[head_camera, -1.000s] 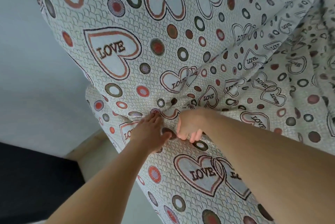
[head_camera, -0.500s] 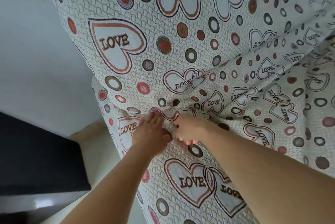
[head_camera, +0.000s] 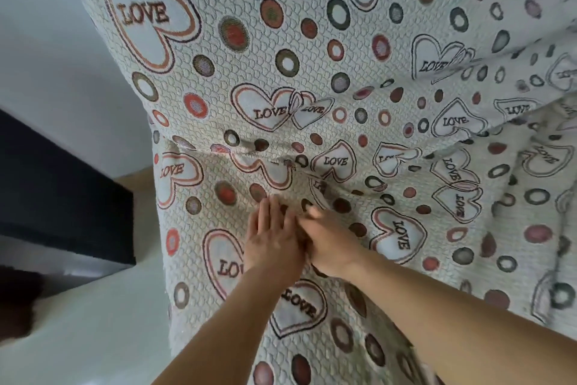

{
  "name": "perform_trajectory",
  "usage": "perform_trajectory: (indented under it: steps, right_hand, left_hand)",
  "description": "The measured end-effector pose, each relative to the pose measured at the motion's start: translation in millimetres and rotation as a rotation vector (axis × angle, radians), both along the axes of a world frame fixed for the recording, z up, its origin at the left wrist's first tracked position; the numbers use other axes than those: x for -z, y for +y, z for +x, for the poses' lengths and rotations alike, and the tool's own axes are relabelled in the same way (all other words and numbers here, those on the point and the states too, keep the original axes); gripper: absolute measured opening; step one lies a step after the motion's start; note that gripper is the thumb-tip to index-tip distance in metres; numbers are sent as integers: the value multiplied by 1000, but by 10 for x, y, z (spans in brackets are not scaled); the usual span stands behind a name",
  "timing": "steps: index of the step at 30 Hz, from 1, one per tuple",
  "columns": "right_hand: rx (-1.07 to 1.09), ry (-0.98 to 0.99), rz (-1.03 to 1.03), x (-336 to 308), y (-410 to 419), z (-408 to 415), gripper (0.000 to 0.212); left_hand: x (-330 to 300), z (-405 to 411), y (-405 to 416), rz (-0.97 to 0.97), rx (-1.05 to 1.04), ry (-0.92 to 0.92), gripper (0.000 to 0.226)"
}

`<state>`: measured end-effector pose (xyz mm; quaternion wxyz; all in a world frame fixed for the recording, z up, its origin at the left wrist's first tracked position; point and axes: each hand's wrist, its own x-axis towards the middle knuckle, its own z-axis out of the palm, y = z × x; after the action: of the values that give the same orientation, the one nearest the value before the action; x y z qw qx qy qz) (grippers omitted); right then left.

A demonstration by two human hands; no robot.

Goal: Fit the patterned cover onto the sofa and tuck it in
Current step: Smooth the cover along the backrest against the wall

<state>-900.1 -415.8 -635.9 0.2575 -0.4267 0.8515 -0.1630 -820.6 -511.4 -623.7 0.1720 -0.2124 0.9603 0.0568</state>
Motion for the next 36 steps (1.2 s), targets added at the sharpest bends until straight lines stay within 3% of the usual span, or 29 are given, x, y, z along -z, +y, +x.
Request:
perform_trajectory:
  steps: [6,11,18,26,30,33,36]
  right_hand:
    - [-86,-26,198,181,875,-211,28]
    - [-245,110,272,324,1044,-207,61]
    - [-104,3,294,387,808,-377,61]
    - [229,-259,255,348,408,-901,67]
    - [364,-400,140,320,277,-1211,62]
    - [469,-544,49,146,250,-1408,51]
    - [314,-504,64,-29,342,-1688,44]
  left_hand:
    - [215,-62,891,92,79,-74,71]
    - [443,-54,1079,-4,201,-146,66]
    - [525,-224,969,-19,264,-177,60]
    - [627,-379,825,85,220,-115,53]
    - [559,-571,810,268,0,-142,42]
    - [460,-741,798,477,-240,-138,47]
    - [295,-1080,783,657,-542,-10,51]
